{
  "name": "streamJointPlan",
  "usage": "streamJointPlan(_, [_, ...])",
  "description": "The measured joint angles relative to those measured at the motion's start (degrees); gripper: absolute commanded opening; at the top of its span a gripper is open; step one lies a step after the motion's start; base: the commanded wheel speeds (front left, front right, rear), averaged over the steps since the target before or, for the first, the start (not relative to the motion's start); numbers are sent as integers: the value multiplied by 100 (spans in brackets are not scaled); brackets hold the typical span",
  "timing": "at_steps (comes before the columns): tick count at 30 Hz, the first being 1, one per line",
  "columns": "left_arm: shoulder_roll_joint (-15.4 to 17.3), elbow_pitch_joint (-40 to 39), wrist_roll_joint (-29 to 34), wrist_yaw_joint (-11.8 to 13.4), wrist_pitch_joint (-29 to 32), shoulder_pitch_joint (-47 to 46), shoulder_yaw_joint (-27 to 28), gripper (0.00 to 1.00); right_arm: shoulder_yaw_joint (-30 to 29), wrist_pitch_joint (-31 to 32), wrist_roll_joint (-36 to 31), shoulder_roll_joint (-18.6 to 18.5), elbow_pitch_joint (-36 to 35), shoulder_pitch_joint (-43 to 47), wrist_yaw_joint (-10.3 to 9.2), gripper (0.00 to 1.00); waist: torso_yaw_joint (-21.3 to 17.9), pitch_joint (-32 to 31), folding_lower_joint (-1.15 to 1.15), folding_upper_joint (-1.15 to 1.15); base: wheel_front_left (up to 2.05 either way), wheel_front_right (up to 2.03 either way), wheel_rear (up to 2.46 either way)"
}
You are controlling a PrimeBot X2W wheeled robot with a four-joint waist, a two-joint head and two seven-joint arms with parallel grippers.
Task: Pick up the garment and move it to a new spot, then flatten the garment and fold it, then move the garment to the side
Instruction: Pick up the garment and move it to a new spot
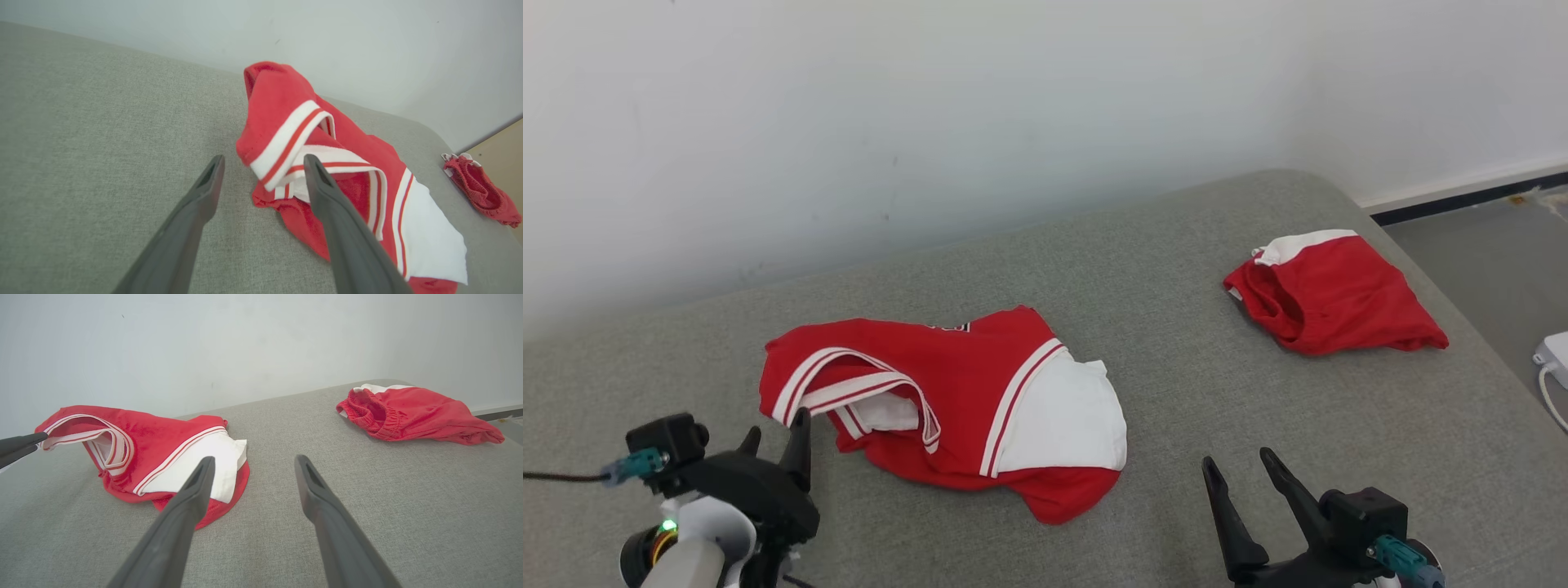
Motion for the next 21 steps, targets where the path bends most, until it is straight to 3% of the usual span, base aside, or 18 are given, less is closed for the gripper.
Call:
streamJointPlan(5, [91,-187,151,97,-486,427,4,100,-43,-4,-10,-7,-62,65,0,100,158,-75,0,0,0,0,0])
streamJointPlan(11, [98,-1281,564,100,-1492,1290,-85,100,-365,-162,-243,-74,-196,223,0,100,403,-136,0,0,0,0,0])
streamJointPlan(18, [-70,-3132,1763,397,-1630,2709,-135,100,-762,-336,-411,-127,-185,420,0,100,789,-188,0,0,0,0,0])
streamJointPlan(21, [-149,-3605,2157,343,-1636,3253,-40,100,-787,-332,-493,-161,-138,497,0,100,971,-203,-1,0,0,0,0])
